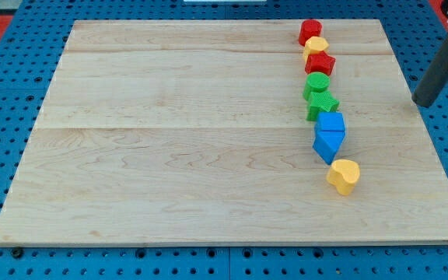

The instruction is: Push the green circle to the left center

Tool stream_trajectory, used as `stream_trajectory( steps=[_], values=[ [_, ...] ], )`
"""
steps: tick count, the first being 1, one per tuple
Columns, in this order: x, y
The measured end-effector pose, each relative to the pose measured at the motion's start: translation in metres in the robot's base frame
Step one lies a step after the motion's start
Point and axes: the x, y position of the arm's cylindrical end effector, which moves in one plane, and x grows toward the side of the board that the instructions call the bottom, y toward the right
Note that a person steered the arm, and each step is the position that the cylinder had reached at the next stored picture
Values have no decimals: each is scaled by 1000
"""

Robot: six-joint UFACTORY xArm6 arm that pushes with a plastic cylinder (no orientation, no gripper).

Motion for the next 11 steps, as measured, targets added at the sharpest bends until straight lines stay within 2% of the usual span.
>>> stream_trajectory(
  steps=[1,2,5,6,7,8,9,10,11],
  values=[
    [-3,-20],
    [-28,-64],
    [-30,-246],
    [-31,-284],
    [-41,-264],
    [-47,-296],
    [-39,-372],
    [-31,-419],
    [-22,-399]
  ],
)
